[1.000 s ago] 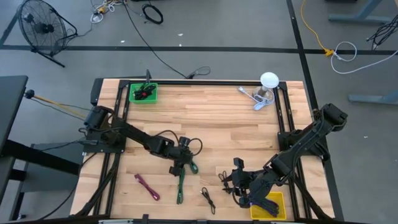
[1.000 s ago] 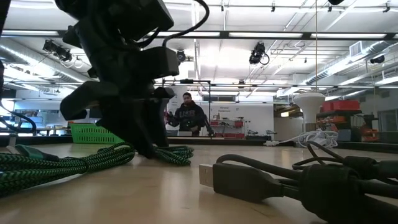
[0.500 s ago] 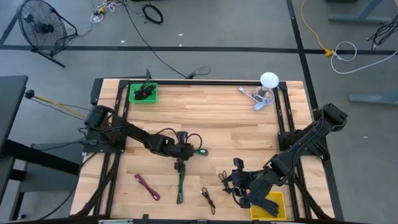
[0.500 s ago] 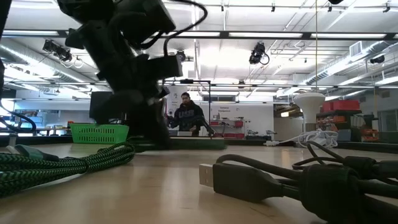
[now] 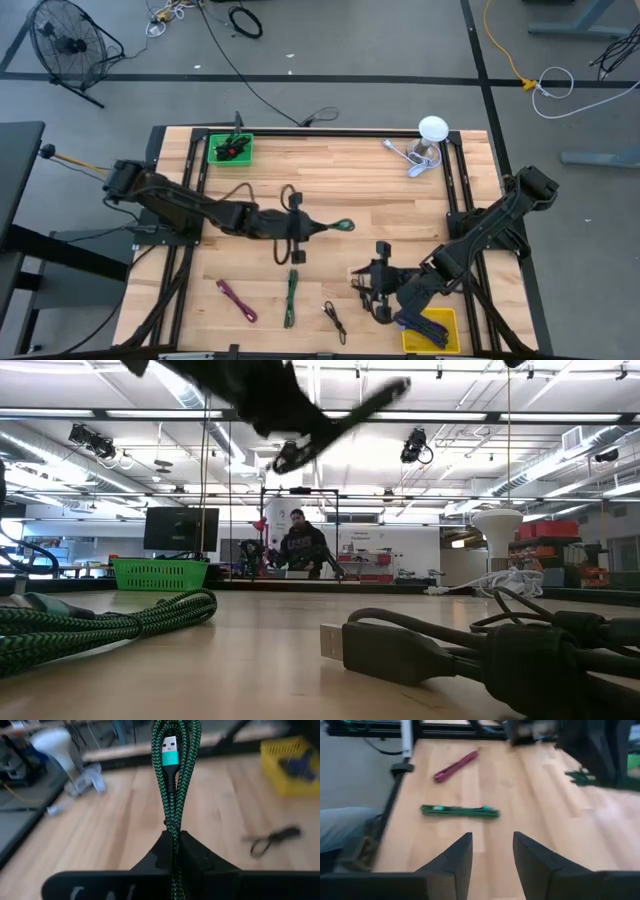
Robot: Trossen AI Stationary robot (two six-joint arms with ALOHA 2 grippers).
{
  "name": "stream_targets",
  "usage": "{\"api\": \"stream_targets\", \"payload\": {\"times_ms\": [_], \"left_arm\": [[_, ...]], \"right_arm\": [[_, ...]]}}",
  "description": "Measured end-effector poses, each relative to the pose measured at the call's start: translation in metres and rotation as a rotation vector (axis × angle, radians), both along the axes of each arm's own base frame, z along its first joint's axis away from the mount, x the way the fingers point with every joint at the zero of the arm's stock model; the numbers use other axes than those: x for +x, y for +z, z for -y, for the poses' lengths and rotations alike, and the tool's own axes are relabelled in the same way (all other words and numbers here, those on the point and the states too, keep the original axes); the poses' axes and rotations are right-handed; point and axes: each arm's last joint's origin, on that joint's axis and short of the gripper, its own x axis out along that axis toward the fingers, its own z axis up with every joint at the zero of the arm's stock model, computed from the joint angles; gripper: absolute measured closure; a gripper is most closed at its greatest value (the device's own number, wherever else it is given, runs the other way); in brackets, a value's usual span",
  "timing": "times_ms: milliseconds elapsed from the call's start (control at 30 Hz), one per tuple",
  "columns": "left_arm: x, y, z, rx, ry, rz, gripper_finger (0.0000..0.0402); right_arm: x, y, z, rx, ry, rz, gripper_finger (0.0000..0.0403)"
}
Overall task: Pick & Place USB Port
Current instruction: Put the green charger cable into the yellow bin
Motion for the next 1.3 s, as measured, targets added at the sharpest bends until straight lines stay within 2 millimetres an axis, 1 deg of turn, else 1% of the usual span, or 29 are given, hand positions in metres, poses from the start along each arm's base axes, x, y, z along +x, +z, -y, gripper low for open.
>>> {"api": "stream_targets", "payload": {"times_ms": [67,167,300,500,800,1300], "left_arm": [[-0.004,0.013,-0.001,-0.012,-0.002,0.055,0.0387],[-0.010,0.024,-0.002,-0.005,-0.011,0.089,0.0387],[-0.015,0.034,-0.001,-0.015,-0.032,0.129,0.0388],[-0.012,0.048,0.002,-0.042,-0.118,0.261,0.0388],[-0.012,0.049,0.003,-0.044,-0.128,0.275,0.0388],[-0.013,0.050,0.008,-0.057,-0.160,0.283,0.0388]], "right_arm": [[0.003,0.003,0.007,-0.032,-0.036,0.019,0.0259],[0.006,0.012,0.020,-0.065,-0.105,0.060,0.0259],[0.008,0.025,0.036,-0.070,-0.146,0.105,0.0259],[0.013,0.044,0.055,-0.069,-0.180,0.185,0.0259],[0.016,0.065,0.071,-0.076,-0.158,0.288,0.0259],[0.024,0.070,0.084,-0.095,-0.170,0.333,0.0262]]}}
